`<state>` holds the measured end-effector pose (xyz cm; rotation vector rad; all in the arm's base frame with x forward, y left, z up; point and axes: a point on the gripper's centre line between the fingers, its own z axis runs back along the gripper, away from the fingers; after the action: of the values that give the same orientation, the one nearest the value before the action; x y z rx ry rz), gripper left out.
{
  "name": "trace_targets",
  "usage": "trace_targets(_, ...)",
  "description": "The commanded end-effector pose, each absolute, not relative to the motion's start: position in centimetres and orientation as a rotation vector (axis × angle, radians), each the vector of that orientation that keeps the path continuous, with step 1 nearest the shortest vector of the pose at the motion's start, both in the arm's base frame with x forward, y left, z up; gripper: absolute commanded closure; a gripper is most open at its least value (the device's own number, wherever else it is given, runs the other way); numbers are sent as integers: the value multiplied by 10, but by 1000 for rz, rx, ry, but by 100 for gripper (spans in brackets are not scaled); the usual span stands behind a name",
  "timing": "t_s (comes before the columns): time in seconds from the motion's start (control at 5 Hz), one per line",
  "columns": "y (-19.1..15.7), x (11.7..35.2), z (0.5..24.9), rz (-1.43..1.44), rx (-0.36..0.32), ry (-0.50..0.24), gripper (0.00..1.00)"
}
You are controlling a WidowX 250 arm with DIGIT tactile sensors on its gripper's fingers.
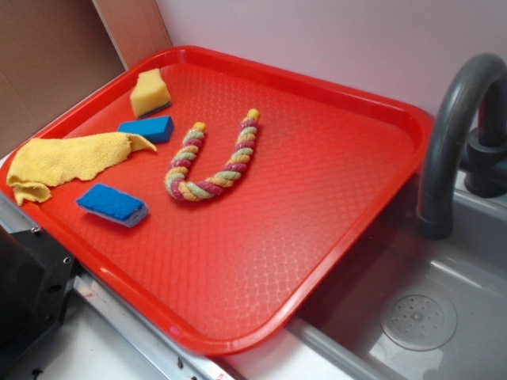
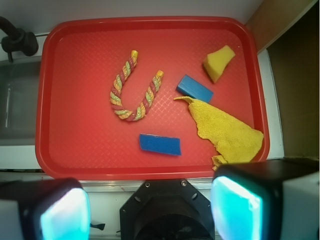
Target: Grab the blue sponge.
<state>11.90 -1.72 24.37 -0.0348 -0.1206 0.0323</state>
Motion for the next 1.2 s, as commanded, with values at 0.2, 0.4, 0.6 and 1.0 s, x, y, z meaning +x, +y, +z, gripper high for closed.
trace_targets(0.2, -14, 124, 226, -168, -37, -179, 0)
trace_targets(0.4, -14, 124, 206, -390, -104, -214, 0)
trace_targets(0.6, -12, 129, 182, -624, -275, -229, 0)
trace_targets(1.0, -19, 134, 129, -728, -147, -90, 0)
